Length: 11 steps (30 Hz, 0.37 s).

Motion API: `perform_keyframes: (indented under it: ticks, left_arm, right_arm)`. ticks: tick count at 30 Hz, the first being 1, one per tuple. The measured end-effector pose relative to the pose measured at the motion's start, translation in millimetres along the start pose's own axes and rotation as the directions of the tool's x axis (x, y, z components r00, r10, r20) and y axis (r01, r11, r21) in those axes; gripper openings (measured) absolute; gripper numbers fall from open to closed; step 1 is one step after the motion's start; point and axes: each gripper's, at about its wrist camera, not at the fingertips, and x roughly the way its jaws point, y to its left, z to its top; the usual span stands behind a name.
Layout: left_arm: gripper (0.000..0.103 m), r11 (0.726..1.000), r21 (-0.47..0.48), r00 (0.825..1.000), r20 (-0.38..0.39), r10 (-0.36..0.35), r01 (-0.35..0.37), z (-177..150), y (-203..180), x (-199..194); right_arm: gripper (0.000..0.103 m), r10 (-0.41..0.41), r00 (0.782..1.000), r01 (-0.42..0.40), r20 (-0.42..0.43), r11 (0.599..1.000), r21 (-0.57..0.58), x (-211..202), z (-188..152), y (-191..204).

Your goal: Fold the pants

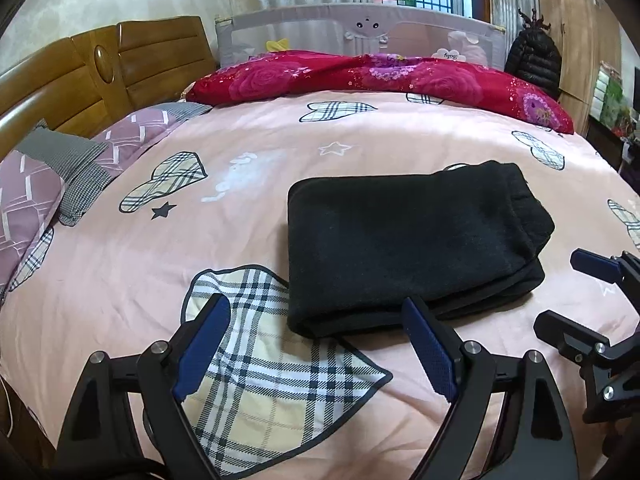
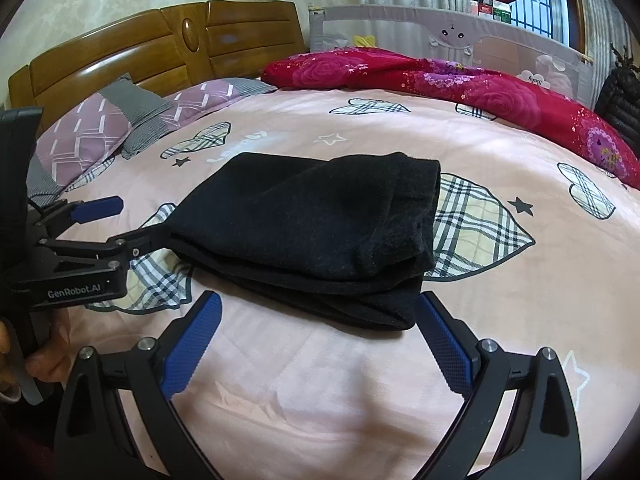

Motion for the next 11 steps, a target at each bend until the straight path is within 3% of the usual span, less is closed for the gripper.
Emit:
perform_keyframes:
  ticks: [11]
  left_arm:
    - [0.089, 1.000, 0.013, 1.000, -0.021, -0.001, 0.001, 6.0, -3.1, 6.9]
  right_arm:
    - [0.097, 0.015, 1.000, -0.015, -0.015, 1.000, 0.021, 5.1, 2.7, -3.6]
